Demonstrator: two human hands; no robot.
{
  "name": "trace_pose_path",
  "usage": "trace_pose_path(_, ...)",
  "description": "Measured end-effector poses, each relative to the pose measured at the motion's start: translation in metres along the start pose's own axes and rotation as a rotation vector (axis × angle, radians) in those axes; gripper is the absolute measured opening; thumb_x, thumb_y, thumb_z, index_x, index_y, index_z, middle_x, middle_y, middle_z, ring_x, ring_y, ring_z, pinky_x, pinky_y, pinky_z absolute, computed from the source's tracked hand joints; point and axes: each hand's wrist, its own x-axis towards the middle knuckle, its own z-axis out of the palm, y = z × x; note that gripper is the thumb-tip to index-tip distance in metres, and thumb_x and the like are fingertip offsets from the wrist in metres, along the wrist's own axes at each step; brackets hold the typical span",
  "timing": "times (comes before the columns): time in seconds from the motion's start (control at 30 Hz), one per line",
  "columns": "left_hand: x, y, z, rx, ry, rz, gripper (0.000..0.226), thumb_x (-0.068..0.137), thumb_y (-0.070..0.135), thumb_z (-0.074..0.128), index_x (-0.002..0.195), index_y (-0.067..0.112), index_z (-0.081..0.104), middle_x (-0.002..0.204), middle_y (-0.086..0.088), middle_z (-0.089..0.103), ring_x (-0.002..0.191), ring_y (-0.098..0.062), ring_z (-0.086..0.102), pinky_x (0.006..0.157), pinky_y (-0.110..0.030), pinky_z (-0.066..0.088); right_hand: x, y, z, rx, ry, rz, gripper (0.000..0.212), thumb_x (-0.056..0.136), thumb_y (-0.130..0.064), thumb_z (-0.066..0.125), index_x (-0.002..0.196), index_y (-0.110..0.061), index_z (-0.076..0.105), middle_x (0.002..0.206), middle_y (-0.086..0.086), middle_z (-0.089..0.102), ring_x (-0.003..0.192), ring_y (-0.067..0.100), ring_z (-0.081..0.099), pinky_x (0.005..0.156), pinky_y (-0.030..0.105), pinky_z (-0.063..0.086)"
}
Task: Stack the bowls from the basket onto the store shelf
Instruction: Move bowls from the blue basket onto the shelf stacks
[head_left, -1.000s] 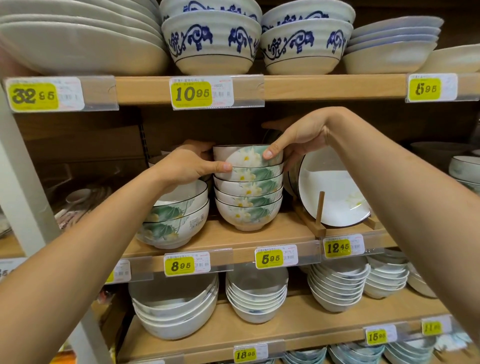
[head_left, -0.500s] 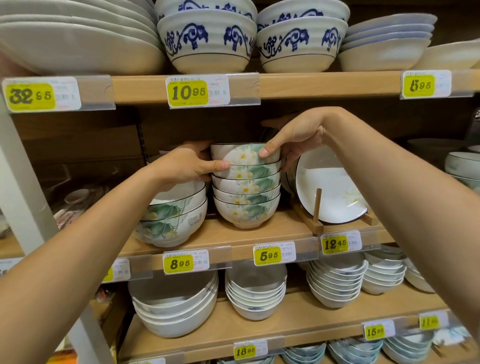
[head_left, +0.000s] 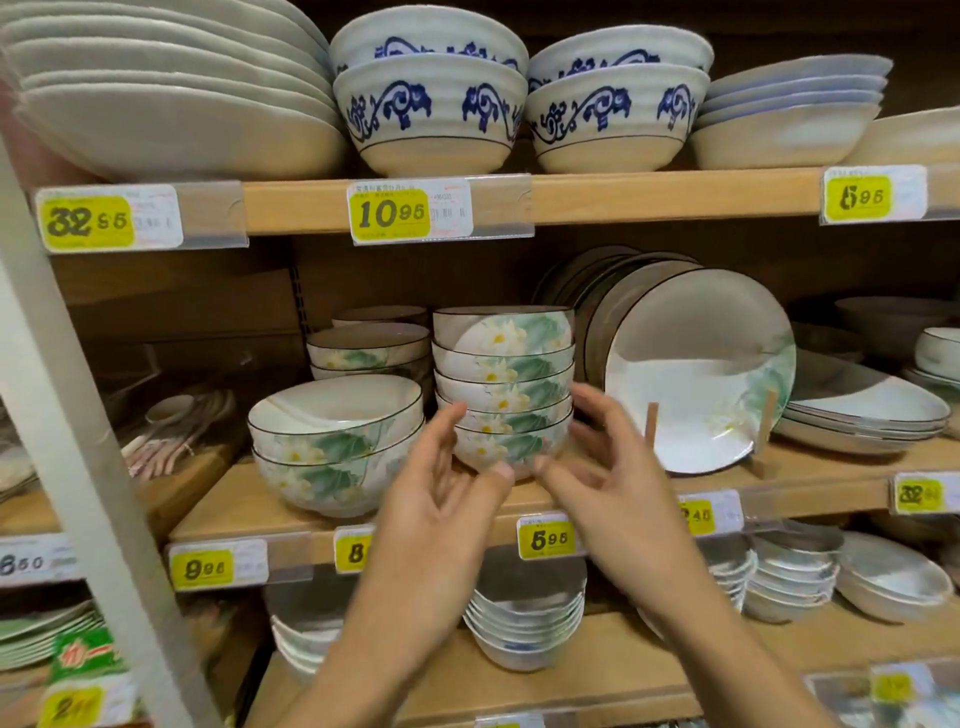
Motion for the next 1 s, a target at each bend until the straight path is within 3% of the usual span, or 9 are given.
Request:
trace_pose_path(0.1,0.014,-0.026,0.018,0.025,0.037,-0.141,0.069,0.087,0.031,0.065,0.146,0.036,0.029,0.131,0.031,0.046,0.107,0.025,0.047,0.095,-0.009,0.040,0.001,0.020,0.016,-0.104,-0.031,0.124,0.074,0.083,-0.031,0.073,0.144,-0.039,0.031,0.141,-0.015,0.044,0.126,-0.004,0.042,0.101,0.020,0.037)
trace_pose_path(0.17,0.022,-0.036,0.024,0.047,0.059,-0.183,0.082,0.078,0.040,0.058,0.151,0.035,0.020,0.149,0.018,0.036,0.131,0.006,0.038,0.114,-0.032,0.031,0.007,0.026,0.021,-0.112,-0.025,0.134,0.079,0.083,-0.031,0.072,0.147,-0.035,0.026,0.144,-0.012,0.041,0.126,-0.003,0.040,0.103,0.020,0.035)
trace_pose_path(0.23,0.029,-0.040,0.026,0.057,0.079,-0.191,0.079,0.079,0.039,0.053,0.151,0.038,0.021,0.150,0.015,0.039,0.136,-0.006,0.038,0.116,-0.041,0.029,0.015,0.030,0.024,-0.121,0.011,0.142,0.079,0.082,-0.030,0.073,0.148,-0.030,0.028,0.145,-0.008,0.043,0.129,0.004,0.043,0.109,0.029,0.038)
trace_pose_path(0.43,0.045,-0.048,0.034,0.137,0.116,-0.215,0.066,0.095,0.038,0.045,0.153,0.036,0.012,0.156,0.004,0.031,0.142,-0.017,0.031,0.116,-0.045,0.028,0.033,0.037,0.027,-0.211,0.130,0.134,0.072,0.082,-0.032,0.073,0.144,-0.021,0.037,0.136,-0.002,0.054,0.125,0.015,0.051,0.105,0.040,0.043)
trace_pose_path(0.6,0.058,-0.052,0.040,0.087,0.133,-0.245,0.085,0.079,0.047,0.044,0.154,0.034,0.006,0.158,0.001,0.029,0.144,-0.018,0.028,0.116,-0.045,0.027,0.042,0.038,0.035,-0.165,0.170,0.150,0.059,0.084,-0.027,0.071,0.135,-0.018,0.044,0.123,-0.011,0.056,0.114,0.007,0.051,0.096,0.025,0.041)
trace_pose_path(0.77,0.085,-0.059,0.041,-0.041,0.207,-0.309,0.089,0.075,0.042,0.044,0.154,0.024,0.009,0.156,-0.002,0.032,0.144,-0.018,0.029,0.117,-0.043,0.027,0.065,0.045,0.041,-0.123,0.161,0.260,0.051,0.084,-0.024,0.073,0.127,-0.010,0.051,0.123,0.004,0.064,0.113,0.021,0.059,0.085,0.023,0.042)
trace_pose_path(0.83,0.096,-0.063,0.040,-0.103,0.260,-0.329,0.070,0.082,0.034,0.045,0.149,0.018,0.030,0.148,-0.004,0.042,0.138,-0.018,0.037,0.115,-0.040,0.031,0.077,0.049,0.045,-0.115,0.171,0.290,0.052,0.082,-0.022,0.074,0.126,-0.007,0.050,0.124,0.008,0.062,0.114,0.023,0.058,0.089,0.026,0.044)
trace_pose_path(0.9,0.107,-0.065,0.039,-0.198,0.343,-0.360,0.026,0.091,0.019,0.044,0.112,0.017,0.060,0.119,-0.006,0.061,0.114,-0.018,0.054,0.099,-0.033,0.044,0.090,0.053,0.050,-0.135,0.184,0.333,0.057,0.081,-0.023,0.075,0.127,-0.004,0.049,0.128,0.012,0.058,0.118,0.027,0.055,0.099,0.035,0.045)
trace_pose_path(1.0,0.122,-0.064,0.037,-0.401,0.419,-0.434,0.021,0.094,0.013,0.043,0.079,0.019,0.055,0.079,-0.001,0.058,0.076,-0.013,0.055,0.066,-0.023,0.044,0.108,0.059,0.055,-0.167,0.203,0.396,0.061,0.079,-0.024,0.077,0.128,-0.002,0.049,0.131,0.015,0.053,0.119,0.030,0.052,0.102,0.041,0.043)
